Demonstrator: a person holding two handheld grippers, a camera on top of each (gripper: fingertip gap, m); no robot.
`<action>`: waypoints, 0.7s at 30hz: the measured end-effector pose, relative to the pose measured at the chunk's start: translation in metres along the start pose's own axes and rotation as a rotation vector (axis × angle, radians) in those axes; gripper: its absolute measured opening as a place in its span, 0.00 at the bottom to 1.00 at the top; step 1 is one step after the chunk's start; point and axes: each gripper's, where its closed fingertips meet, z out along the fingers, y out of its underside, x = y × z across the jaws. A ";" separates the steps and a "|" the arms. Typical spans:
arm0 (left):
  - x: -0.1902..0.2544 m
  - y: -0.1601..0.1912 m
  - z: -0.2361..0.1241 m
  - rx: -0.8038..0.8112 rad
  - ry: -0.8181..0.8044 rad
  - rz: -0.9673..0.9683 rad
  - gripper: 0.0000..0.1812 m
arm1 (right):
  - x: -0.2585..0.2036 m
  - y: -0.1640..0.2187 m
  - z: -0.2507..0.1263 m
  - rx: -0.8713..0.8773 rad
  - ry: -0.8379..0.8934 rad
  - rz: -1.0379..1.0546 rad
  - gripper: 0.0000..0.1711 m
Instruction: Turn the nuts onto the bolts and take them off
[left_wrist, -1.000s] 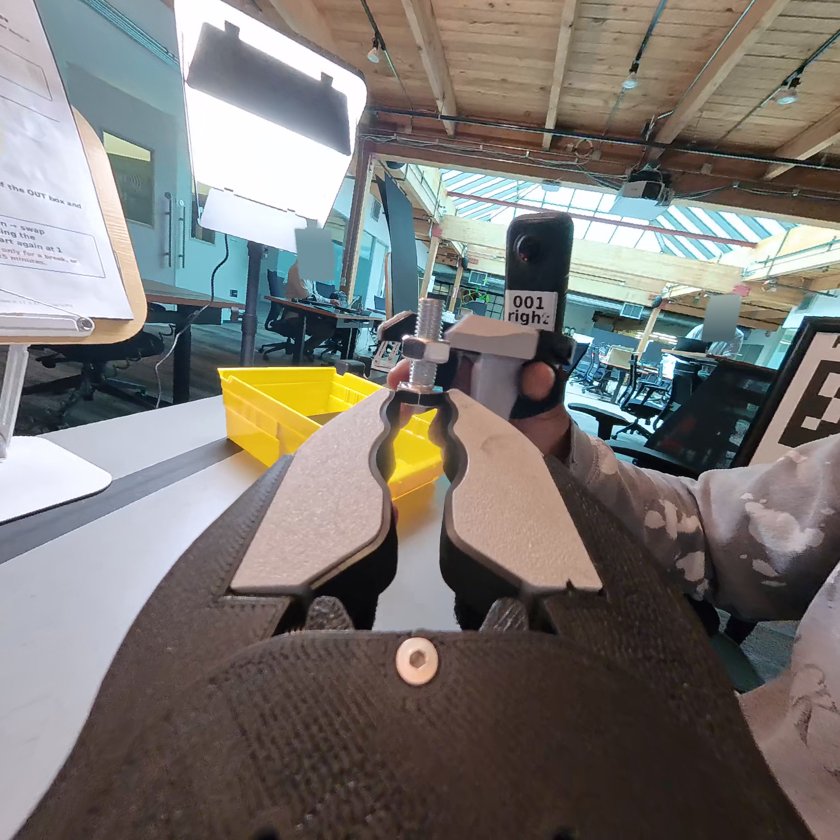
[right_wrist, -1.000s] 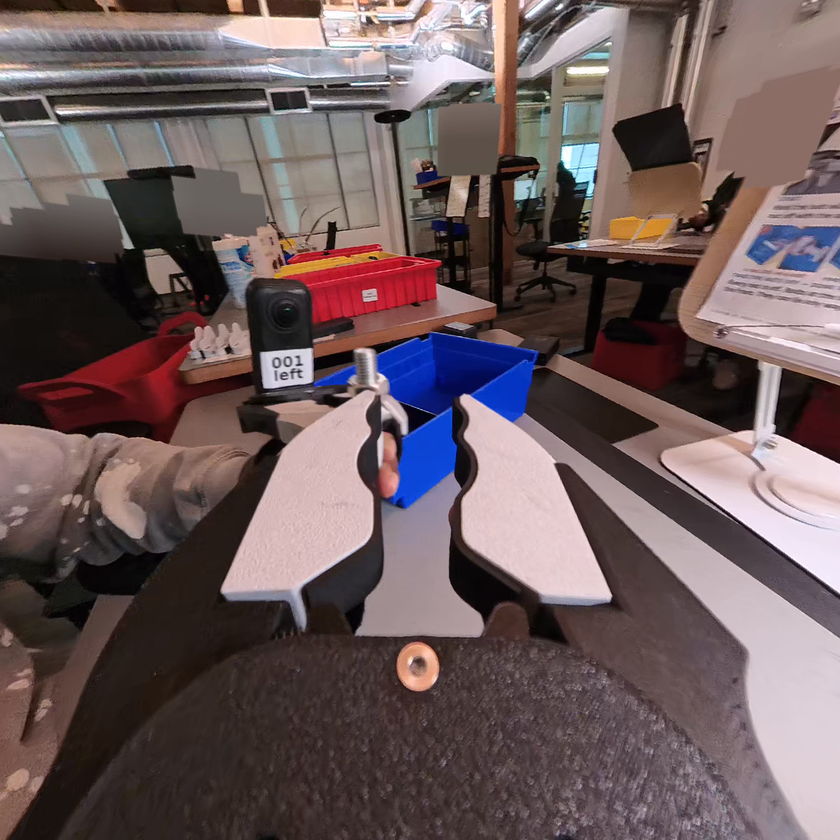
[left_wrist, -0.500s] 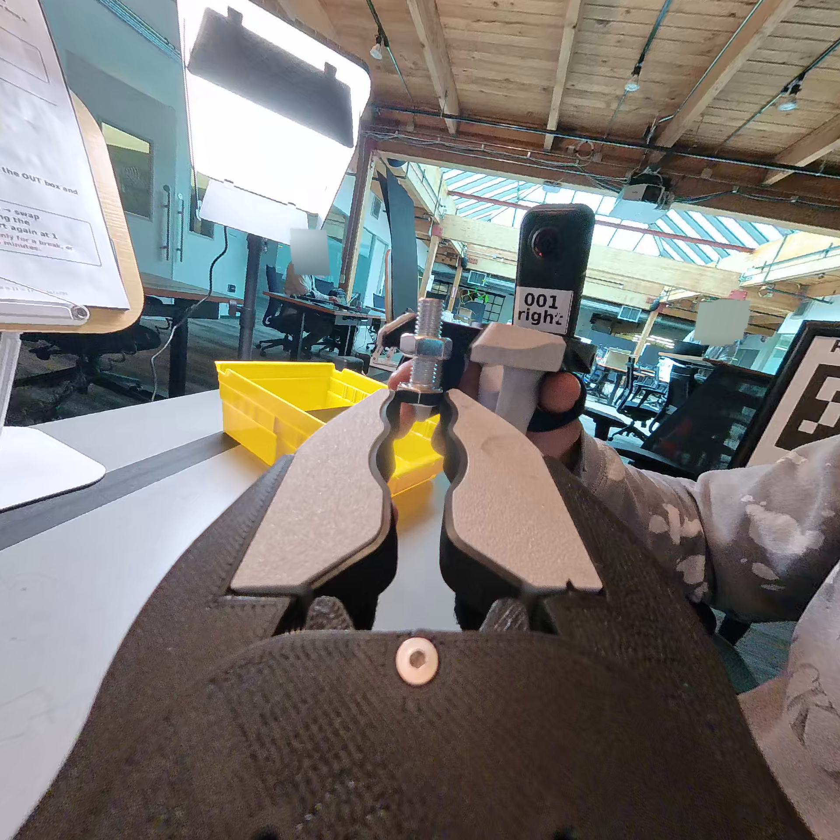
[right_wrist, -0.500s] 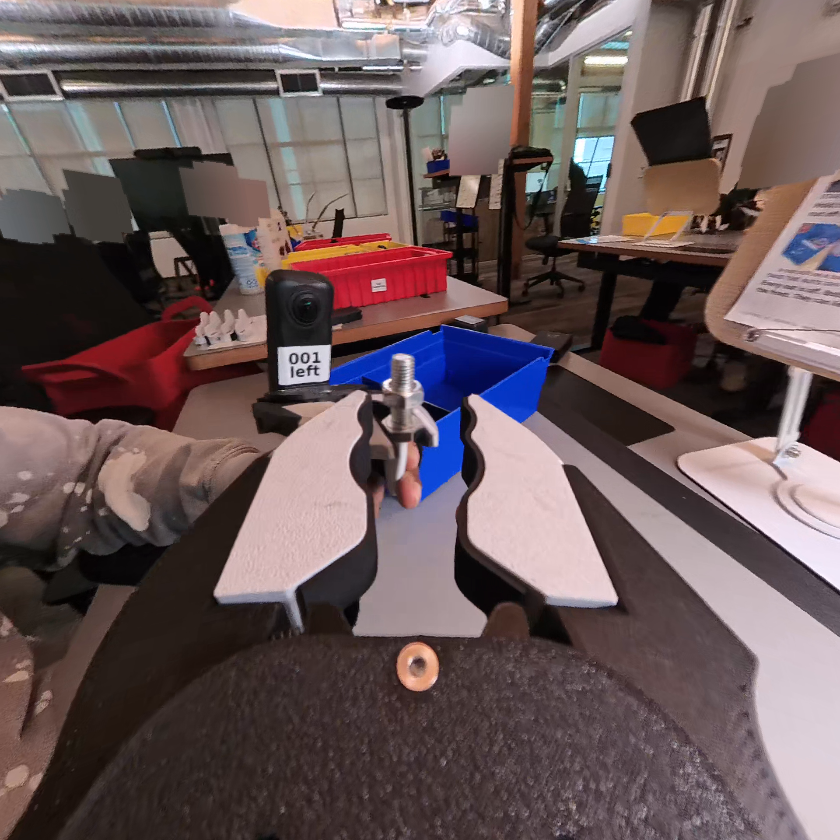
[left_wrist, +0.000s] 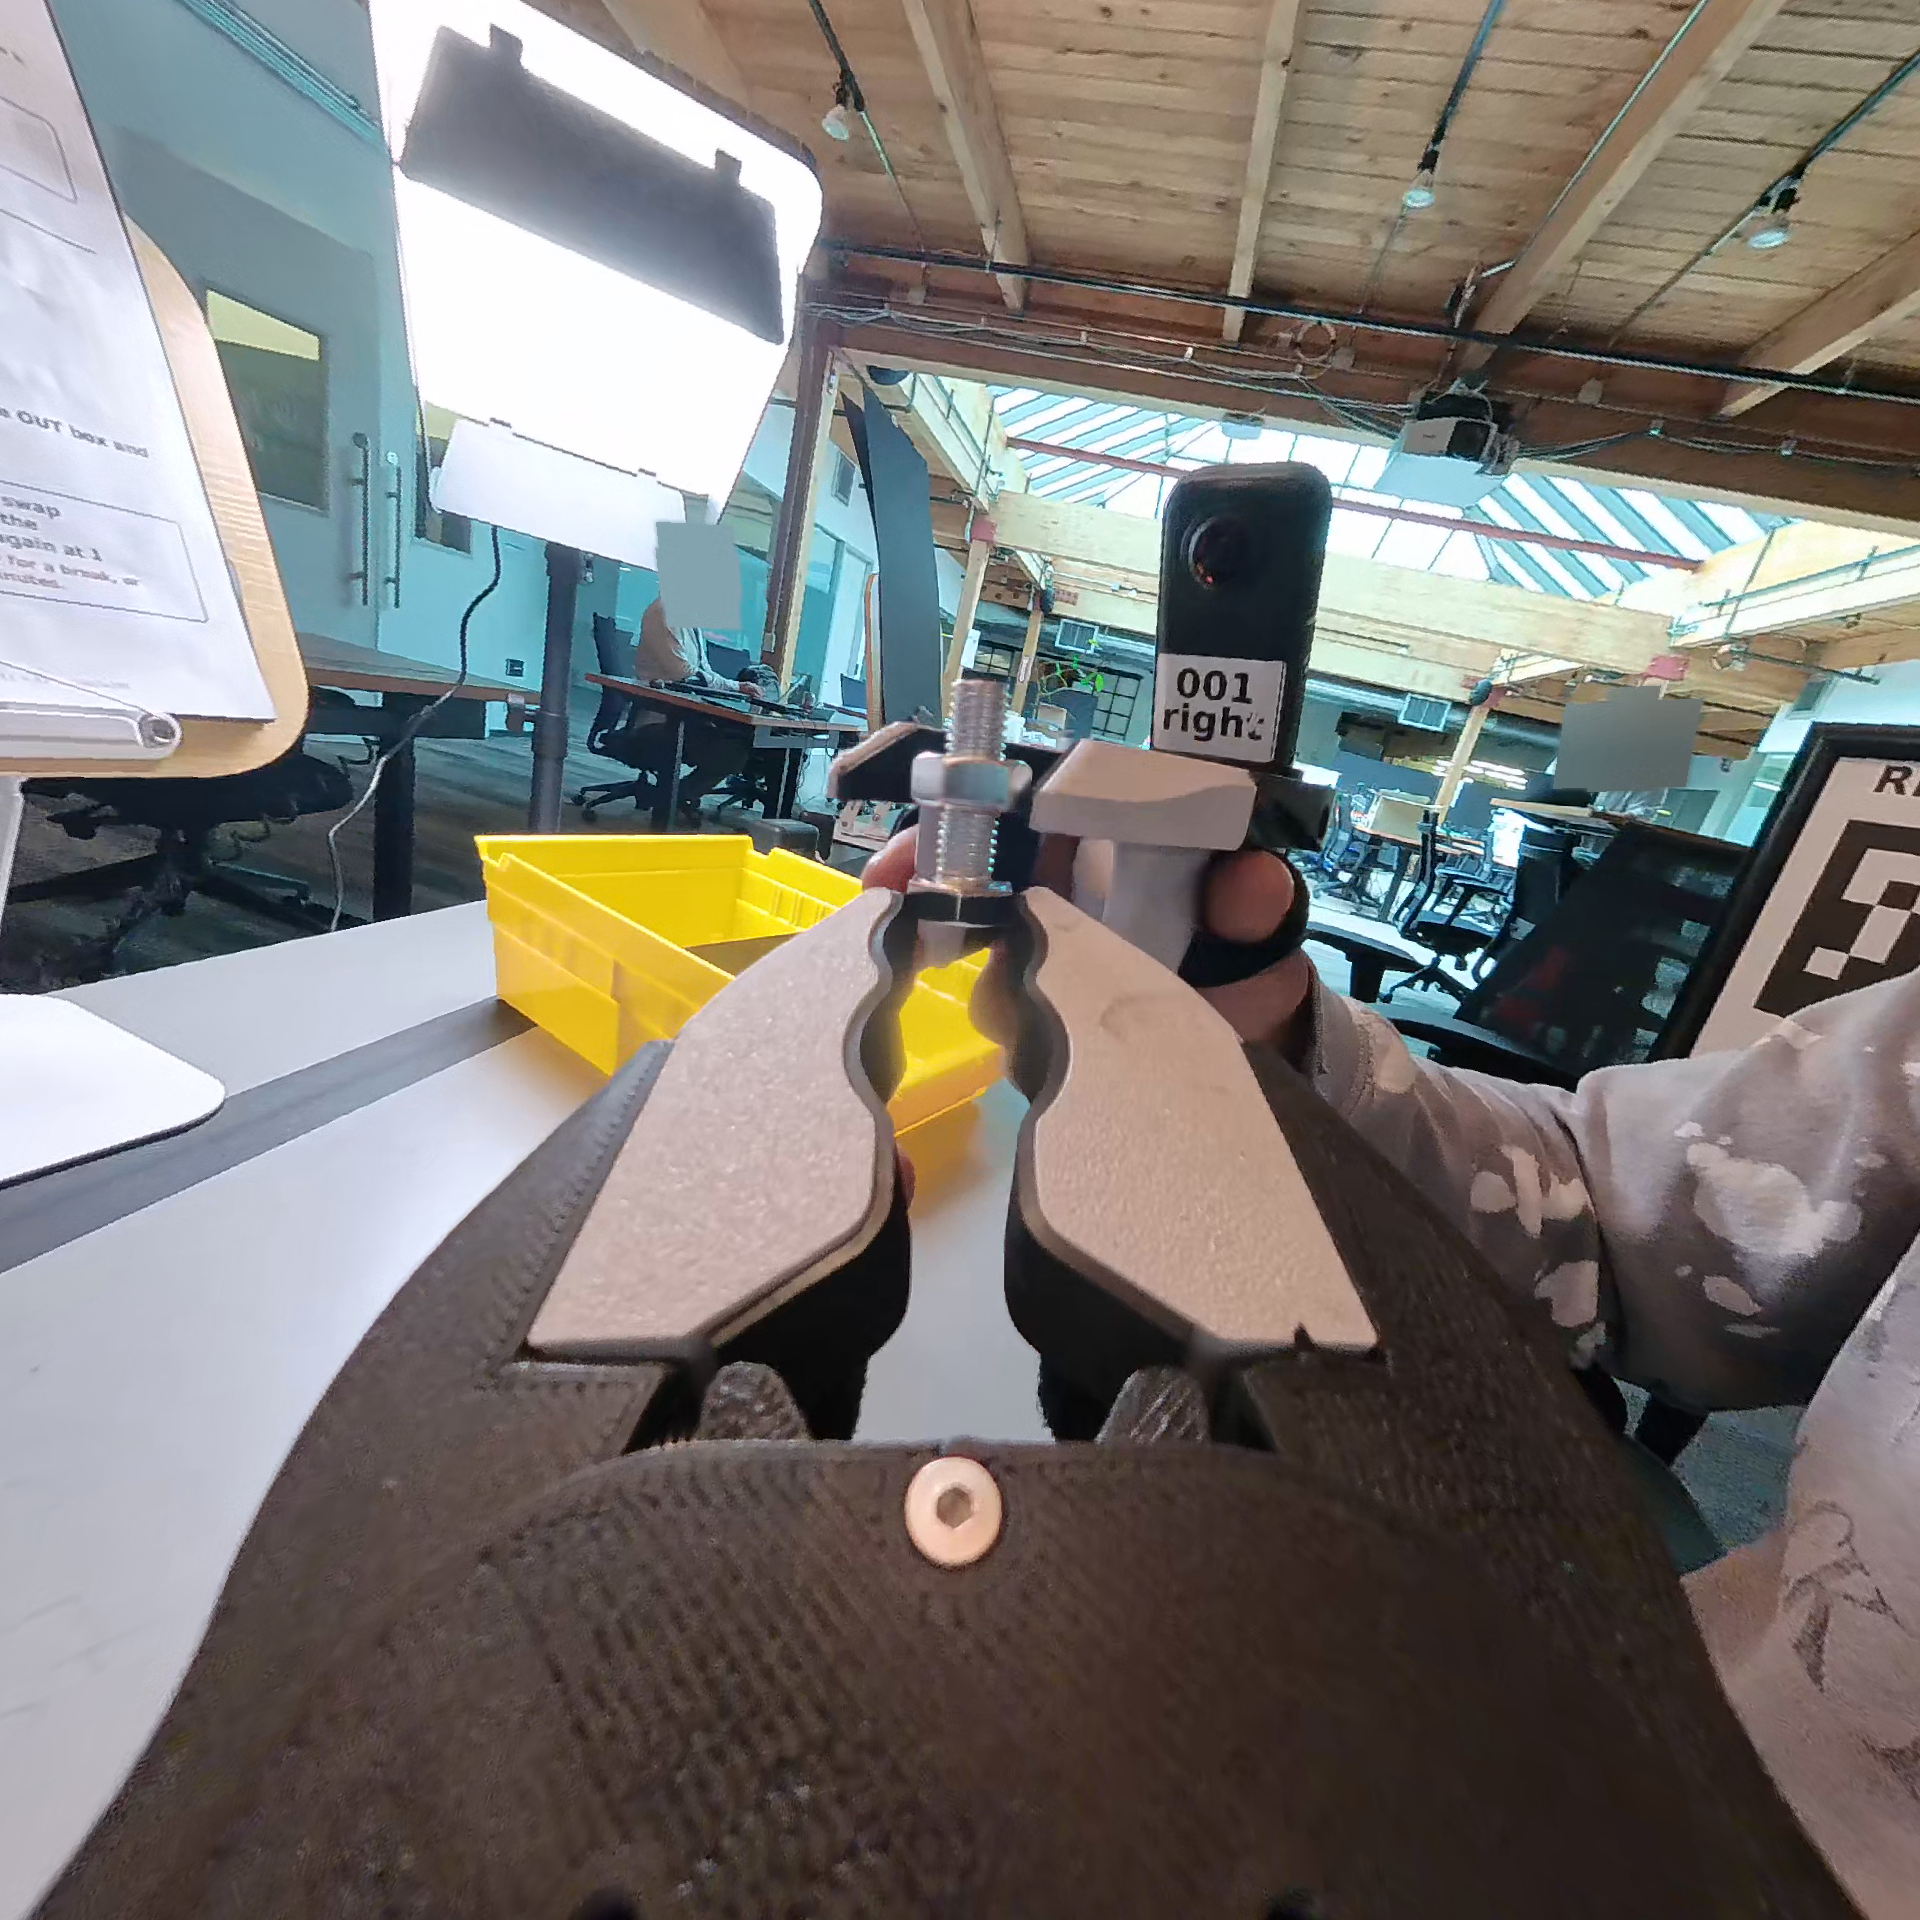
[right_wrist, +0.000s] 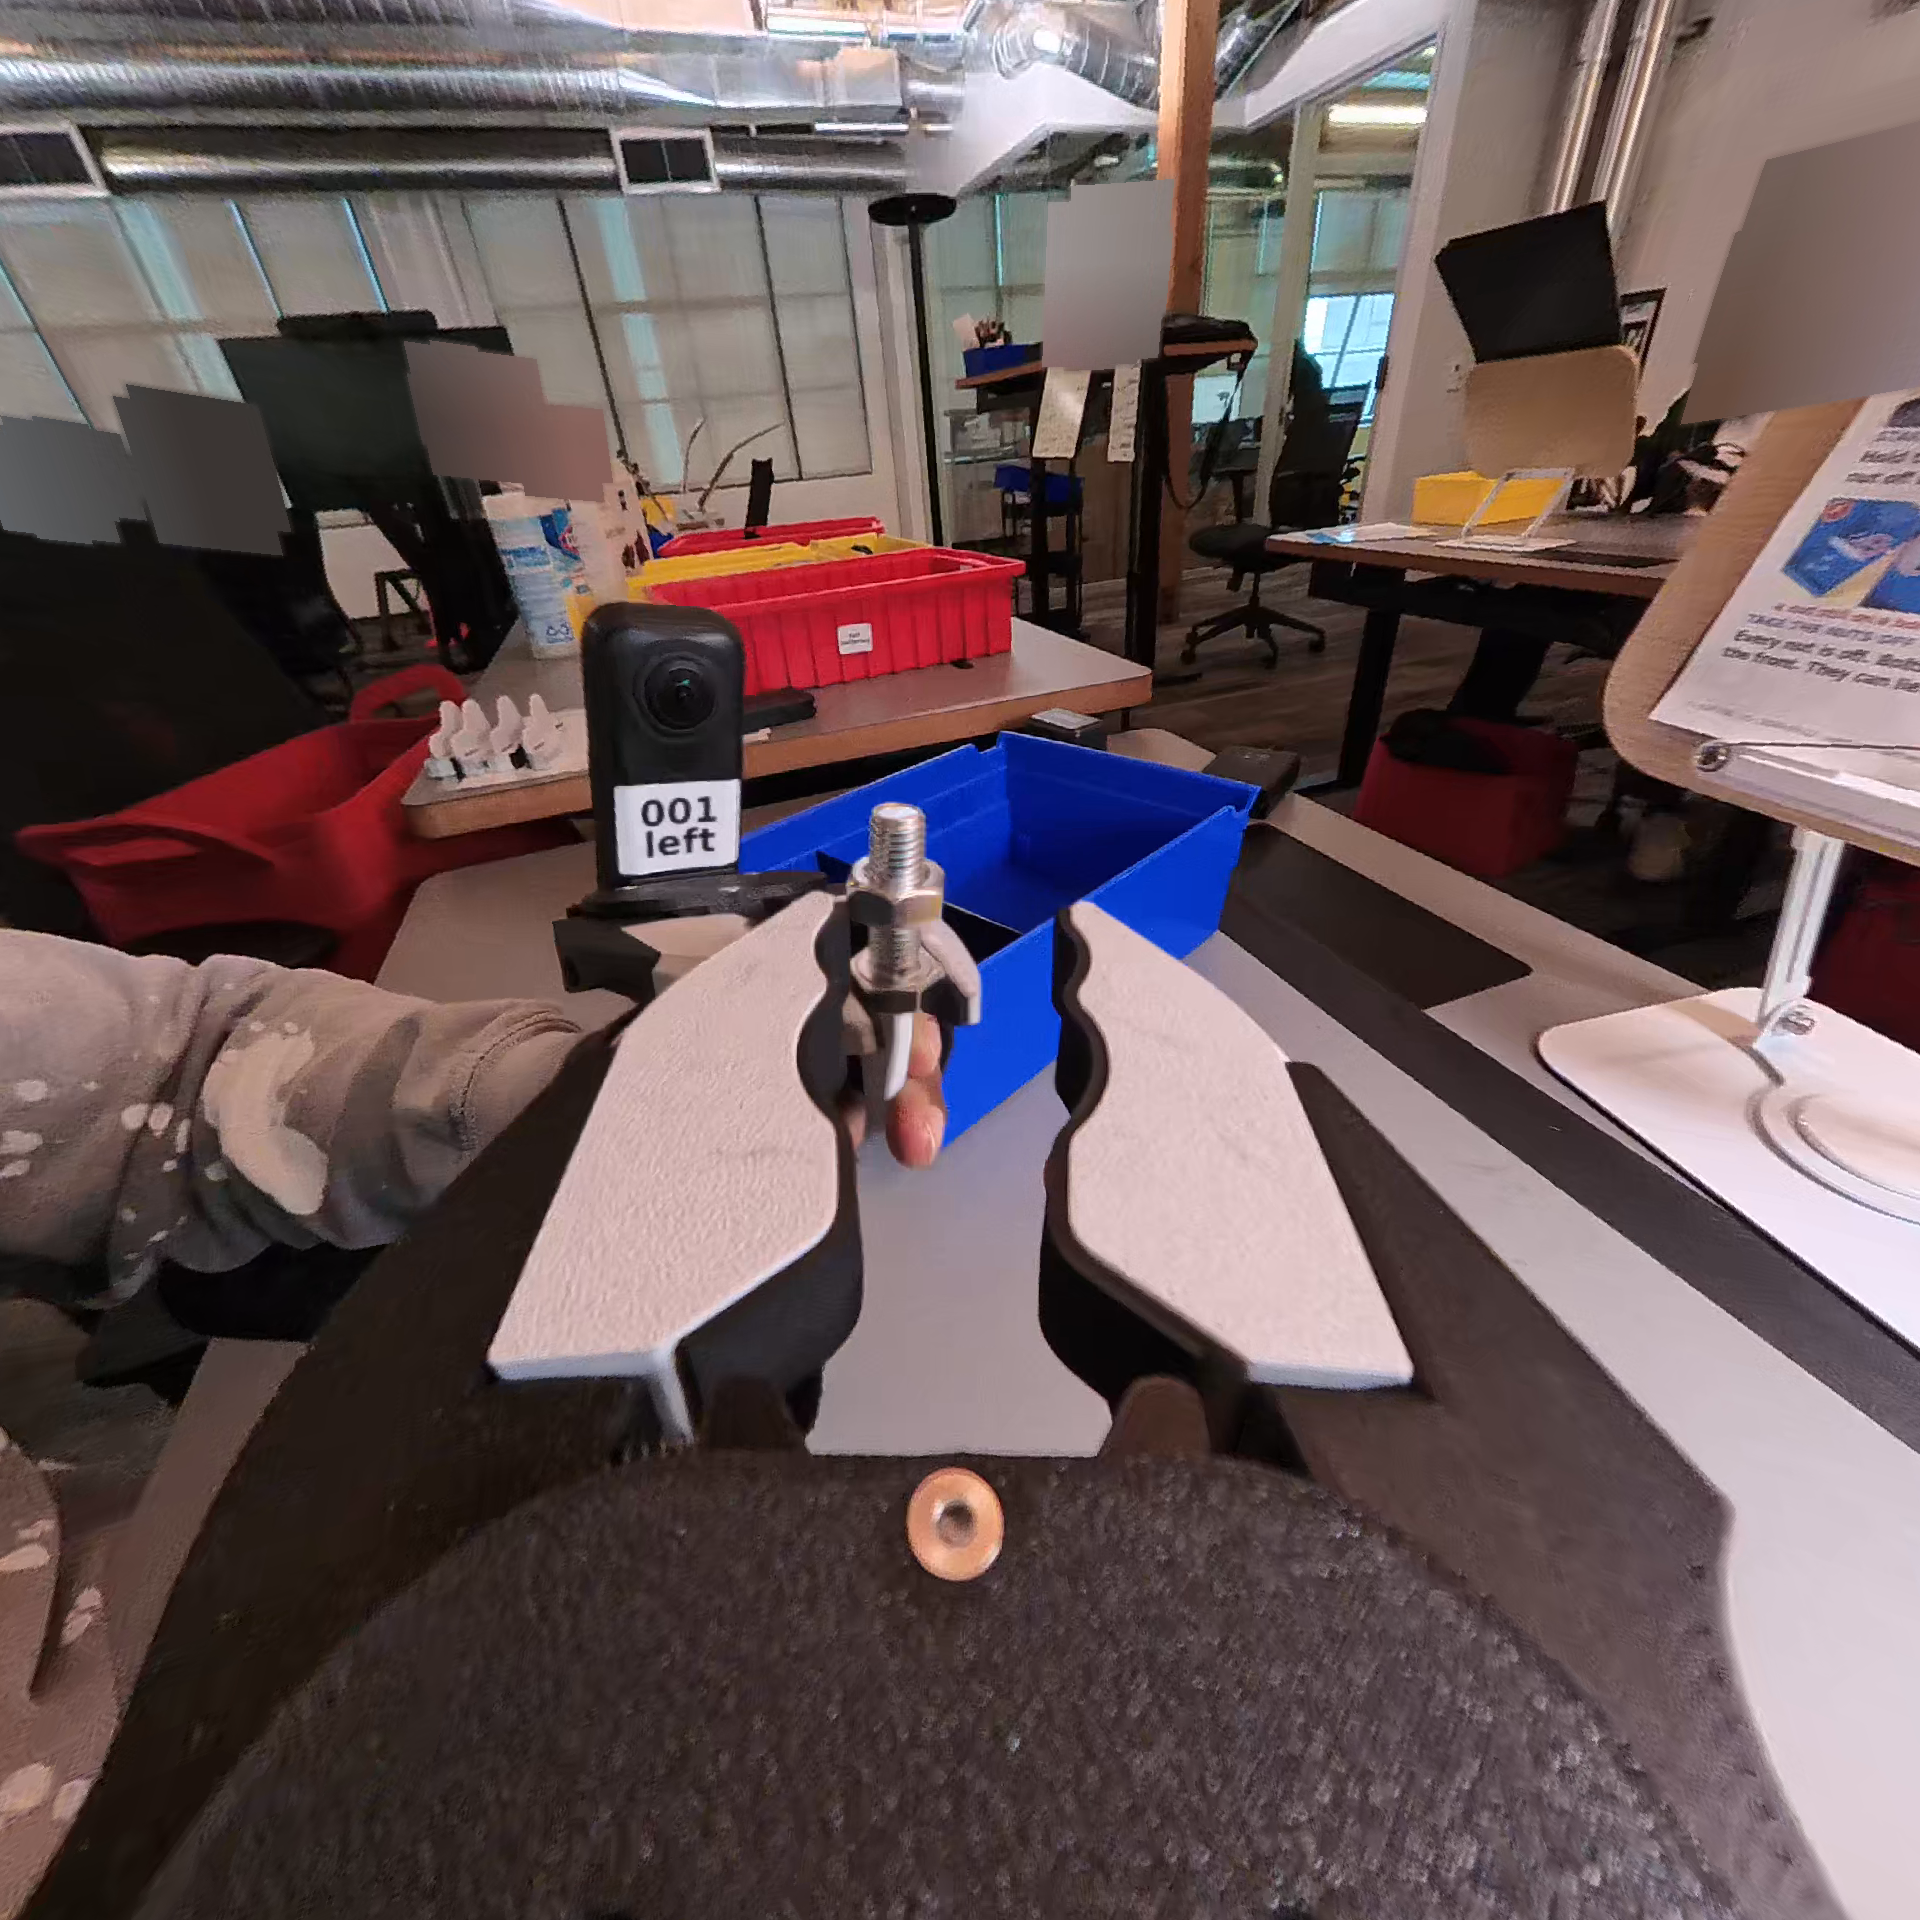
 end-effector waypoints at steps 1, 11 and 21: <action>-0.002 -0.002 -0.002 0.011 -0.002 -0.008 0.10 | 0.004 -0.001 -0.002 0.004 0.006 0.017 0.20; 0.000 0.002 0.000 -0.005 0.004 0.002 0.10 | 0.002 -0.001 -0.001 0.004 0.007 0.014 0.22; -0.003 0.003 -0.001 -0.003 -0.001 -0.010 0.10 | 0.005 -0.007 -0.006 0.033 0.016 0.012 0.22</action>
